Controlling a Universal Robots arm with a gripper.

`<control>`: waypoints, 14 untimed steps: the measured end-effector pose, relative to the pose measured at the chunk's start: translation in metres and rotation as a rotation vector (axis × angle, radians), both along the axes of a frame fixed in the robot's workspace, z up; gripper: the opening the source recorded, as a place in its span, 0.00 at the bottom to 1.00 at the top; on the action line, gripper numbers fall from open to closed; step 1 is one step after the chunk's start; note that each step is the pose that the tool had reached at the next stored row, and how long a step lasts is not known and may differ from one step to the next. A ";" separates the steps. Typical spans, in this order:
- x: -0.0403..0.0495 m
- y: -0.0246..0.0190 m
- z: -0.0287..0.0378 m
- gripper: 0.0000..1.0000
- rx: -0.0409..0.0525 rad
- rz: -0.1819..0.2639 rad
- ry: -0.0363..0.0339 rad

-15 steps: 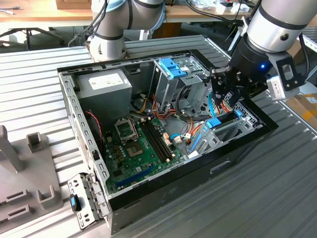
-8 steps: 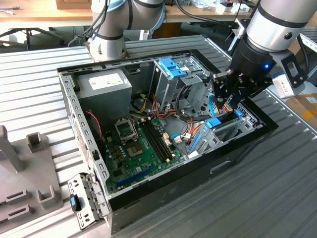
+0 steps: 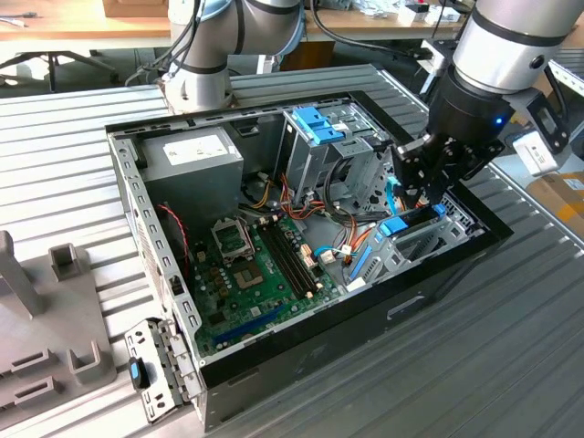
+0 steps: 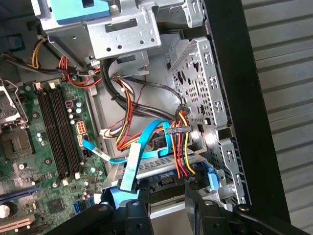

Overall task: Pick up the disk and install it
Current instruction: 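Insert the disk into the insertion slot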

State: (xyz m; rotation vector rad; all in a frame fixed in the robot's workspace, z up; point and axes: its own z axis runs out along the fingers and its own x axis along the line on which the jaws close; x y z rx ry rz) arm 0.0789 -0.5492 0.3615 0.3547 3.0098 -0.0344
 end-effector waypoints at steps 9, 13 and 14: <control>0.0004 0.0002 0.0173 0.42 -0.0008 0.002 0.0326; 0.0017 0.0002 0.0187 0.42 -0.0008 0.002 0.0453; 0.0021 0.0002 0.0186 0.42 -0.0007 0.002 0.0525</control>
